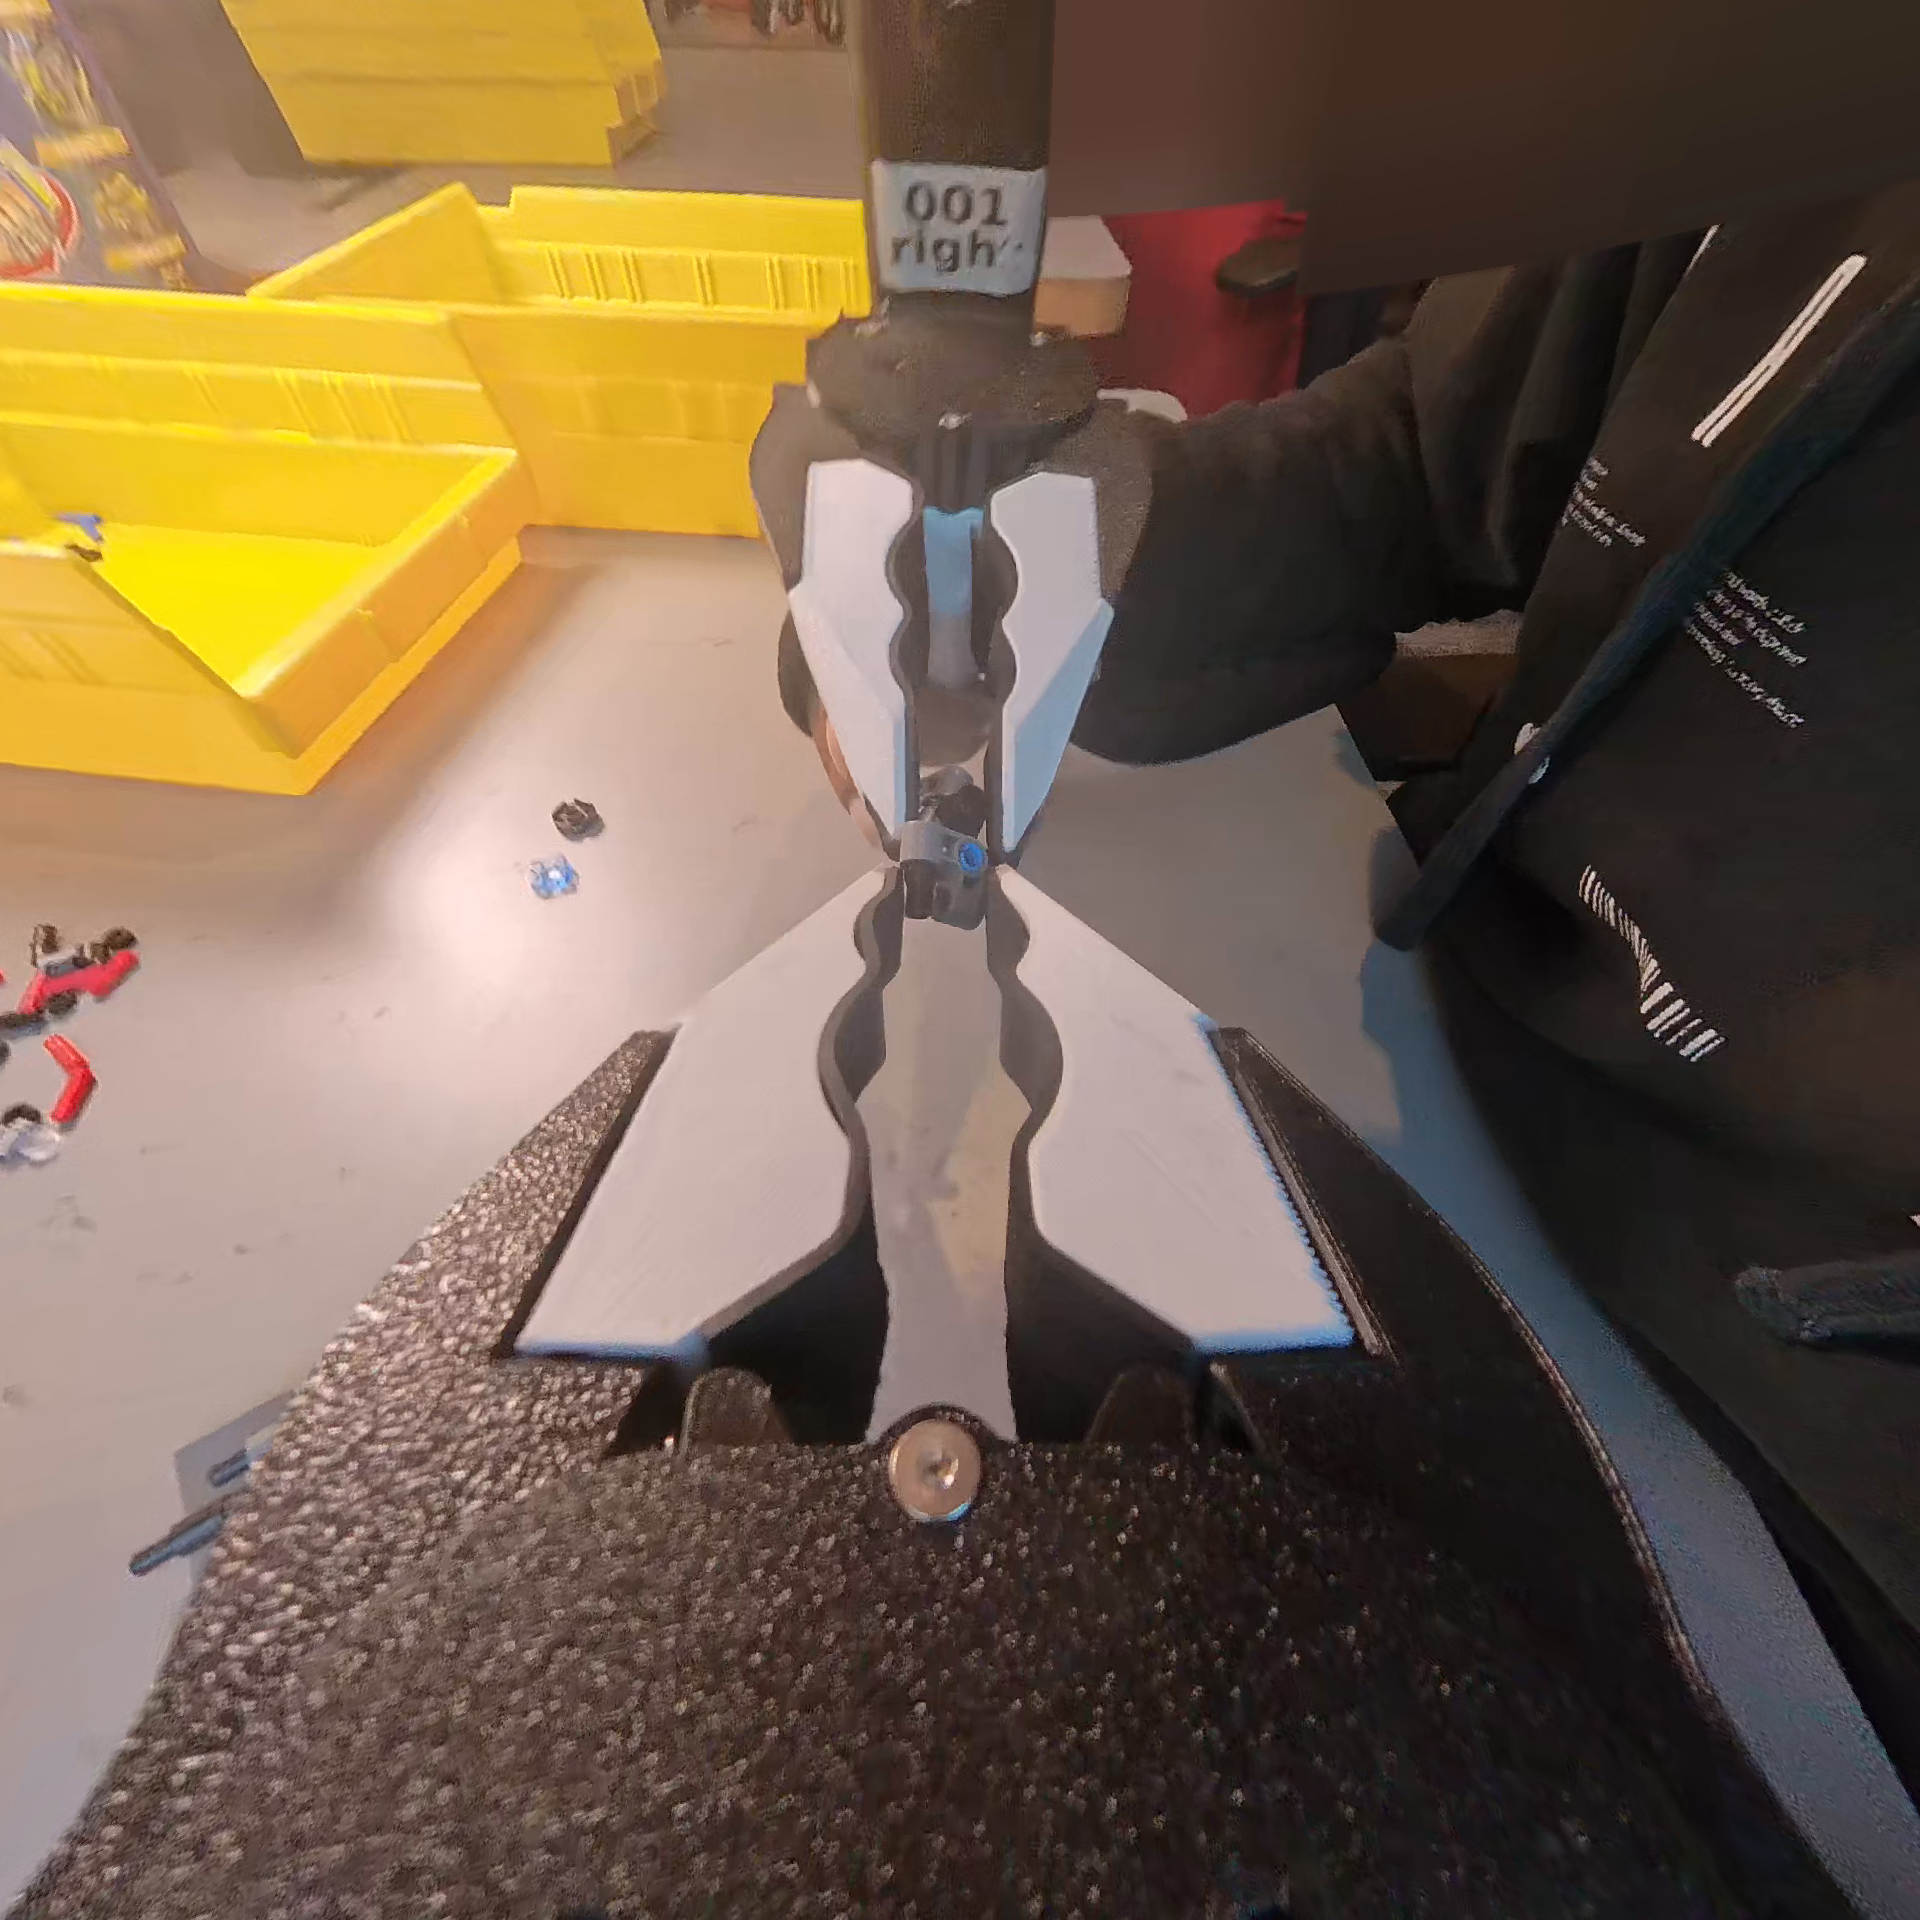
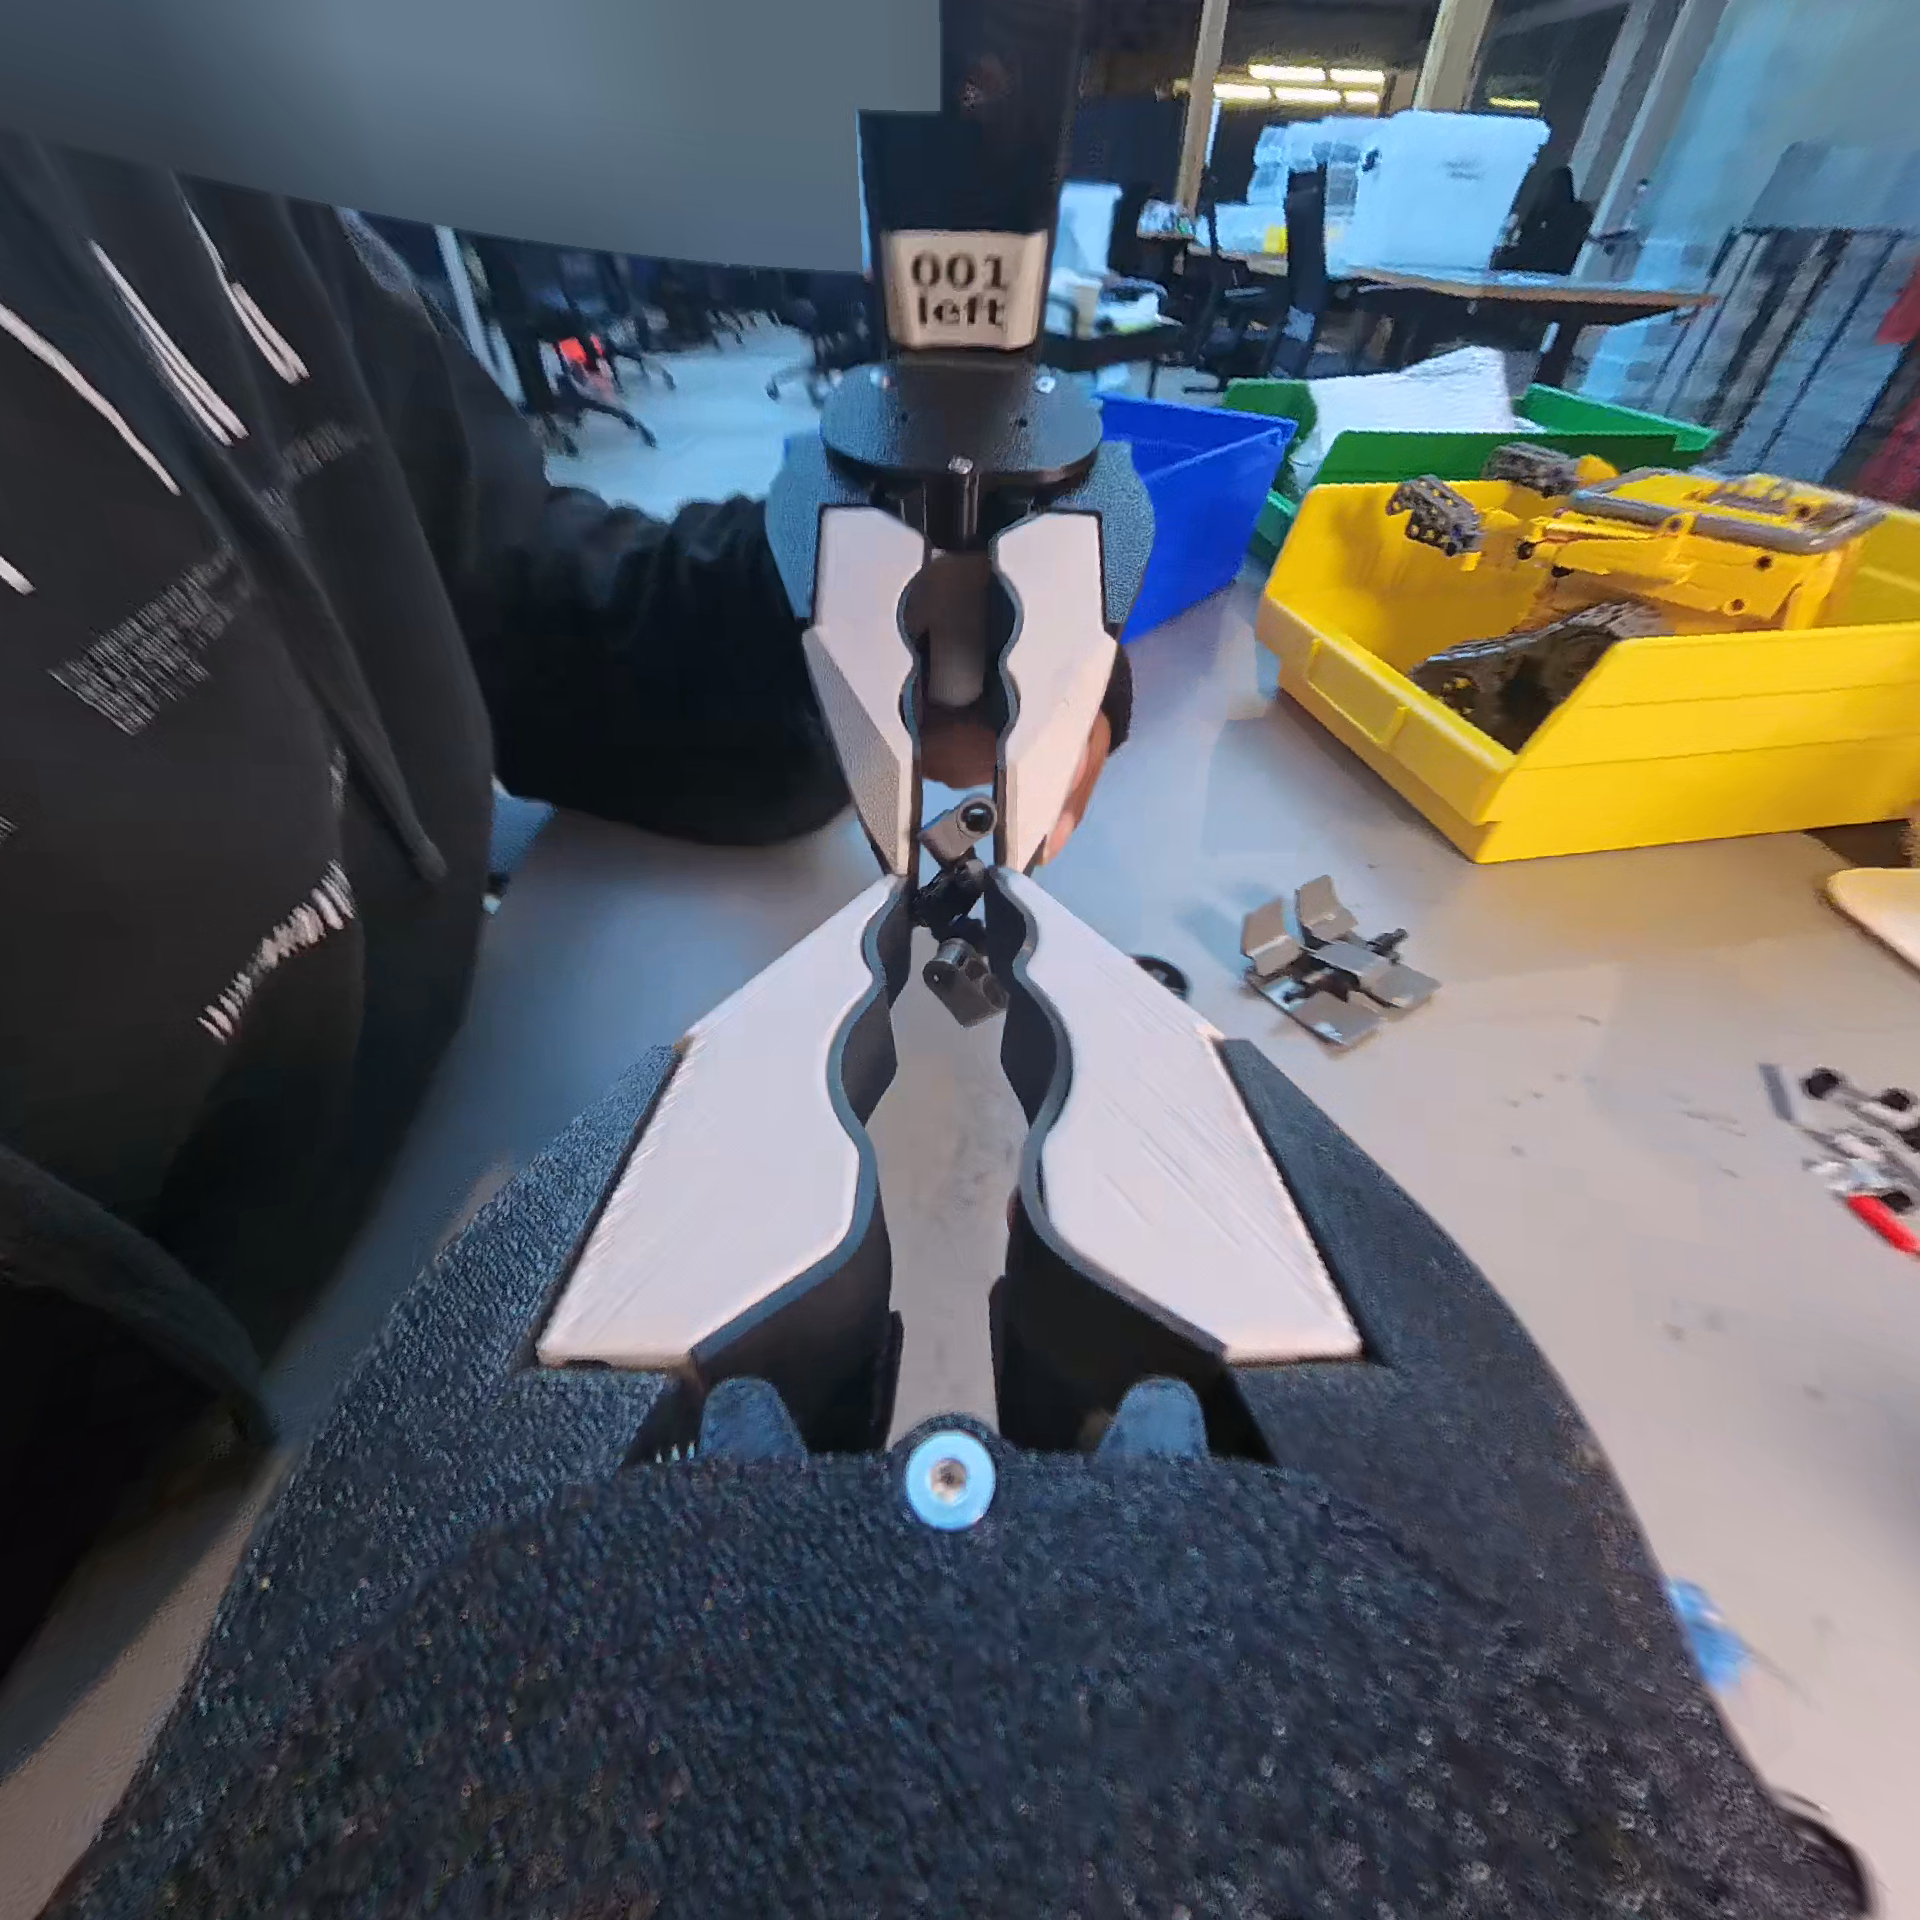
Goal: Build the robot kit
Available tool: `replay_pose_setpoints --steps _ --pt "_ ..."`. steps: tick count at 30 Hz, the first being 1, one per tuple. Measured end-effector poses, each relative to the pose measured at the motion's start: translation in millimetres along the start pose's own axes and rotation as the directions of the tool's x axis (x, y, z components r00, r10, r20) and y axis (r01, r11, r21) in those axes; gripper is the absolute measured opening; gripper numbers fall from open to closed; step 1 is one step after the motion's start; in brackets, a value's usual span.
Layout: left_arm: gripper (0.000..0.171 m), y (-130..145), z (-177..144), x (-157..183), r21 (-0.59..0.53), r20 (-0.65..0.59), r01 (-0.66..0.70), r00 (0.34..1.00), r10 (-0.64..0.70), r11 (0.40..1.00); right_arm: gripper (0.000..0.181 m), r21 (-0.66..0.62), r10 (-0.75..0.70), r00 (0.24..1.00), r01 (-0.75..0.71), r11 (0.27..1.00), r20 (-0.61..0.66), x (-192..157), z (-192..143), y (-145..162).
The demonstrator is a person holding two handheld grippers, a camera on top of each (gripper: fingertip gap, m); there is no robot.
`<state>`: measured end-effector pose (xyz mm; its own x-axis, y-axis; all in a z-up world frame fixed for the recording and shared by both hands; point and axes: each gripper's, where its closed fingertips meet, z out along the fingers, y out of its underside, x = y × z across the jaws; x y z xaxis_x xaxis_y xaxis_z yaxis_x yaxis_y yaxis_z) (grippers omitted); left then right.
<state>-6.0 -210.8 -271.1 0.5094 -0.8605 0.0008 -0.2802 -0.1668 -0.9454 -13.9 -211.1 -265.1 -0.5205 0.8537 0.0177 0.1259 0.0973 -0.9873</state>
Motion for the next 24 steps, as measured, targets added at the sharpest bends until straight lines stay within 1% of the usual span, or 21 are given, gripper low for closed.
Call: replay_pose_setpoints --steps 2,4,6,7,9,10,11,13,14,16,18,20,23,24 --pt "0.018 -4.6 -1.2 3.3 0.026 -0.001 -0.034 0.999 0.034 0.999 0.013 0.079 0.119 0.991 -0.124 0.989 0.059 -1.2 -2.7 -10.2" --pt "0.017 -9.7 -1.5 5.5 0.05 0.004 -0.059 0.998 0.058 0.997 0.013 0.13 0.22 0.966 -0.237 0.963 0.133 -2.6 -5.7 -17.3" --pt "0.009 -17.1 -2.4 3.9 0.082 0.034 -0.075 0.997 0.072 0.994 0.013 0.149 0.288 0.939 -0.317 0.937 0.187 -4.2 -5.6 -19.9" --pt "0.008 -18.9 -3.4 2.4 0.091 0.047 -0.076 0.996 0.072 0.993 0.014 0.17 0.33 0.921 -0.366 0.915 0.208 -2.6 -6.0 -22.3" --pt "0.0 -22.1 -5.5 0.6 0.111 0.055 -0.075 0.996 0.07 0.991 0.015 0.191 0.404 0.884 -0.45 0.872 0.235 2.2 -5.0 -23.3" --pt "0.0 -21.2 -4.9 0.5 0.104 0.051 -0.065 0.997 0.06 0.993 0.016 0.199 0.417 0.877 -0.464 0.863 0.237 4.1 -5.0 -23.4" --pt "0.0 -19.5 -3.4 1.2 0.092 0.04 -0.051 0.998 0.047 0.994 0.016 0.218 0.406 0.891 -0.445 0.869 0.201 8.9 -4.9 -23.0" --pt "0.0 -16.4 0.1 2.8 0.077 0.024 -0.033 0.999 0.031 0.997 0.016 0.224 0.367 0.921 -0.389 0.894 0.134 15.0 -5.6 -21.5" --pt "0.0 -15.3 0.5 -1.5 0.07 0.049 -0.029 0.998 0.026 0.997 0.016 0.212 0.338 0.934 -0.356 0.91 0.116 14.4 -5.8 -20.6" --pt "0.0 -15.3 -2.1 -6.4 0.076 0.059 -0.006 0.998 0.002 0.997 0.016 0.191 0.291 0.951 -0.306 0.933 0.102 9.9 -5.4 -20.2" --pt "0.0 -14.5 -4.4 -7.3 0.083 0.042 0.021 0.999 -0.025 0.996 0.015 0.186 0.278 0.955 -0.293 0.938 0.102 7.6 -4.6 -20.6" --pt "0.0 -15.8 -5.6 -8.2 0.102 0.041 0.027 0.999 -0.031 0.994 0.015 0.194 0.311 0.943 -0.329 0.924 0.121 8.4 -5.2 -22.1" --pt "0.018 -21.9 -5.8 -5.4 0.132 0.036 0.019 0.999 -0.024 0.991 0.016 0.189 0.422 0.887 -0.454 0.871 0.188 10.4 -6.7 -21.7" --pt "0.017 -22.9 -5.2 -4.4 0.138 0.033 0.018 0.999 -0.022 0.99 0.016 0.188 0.459 0.862 -0.497 0.847 0.213 11.1 -7.0 -21.4"
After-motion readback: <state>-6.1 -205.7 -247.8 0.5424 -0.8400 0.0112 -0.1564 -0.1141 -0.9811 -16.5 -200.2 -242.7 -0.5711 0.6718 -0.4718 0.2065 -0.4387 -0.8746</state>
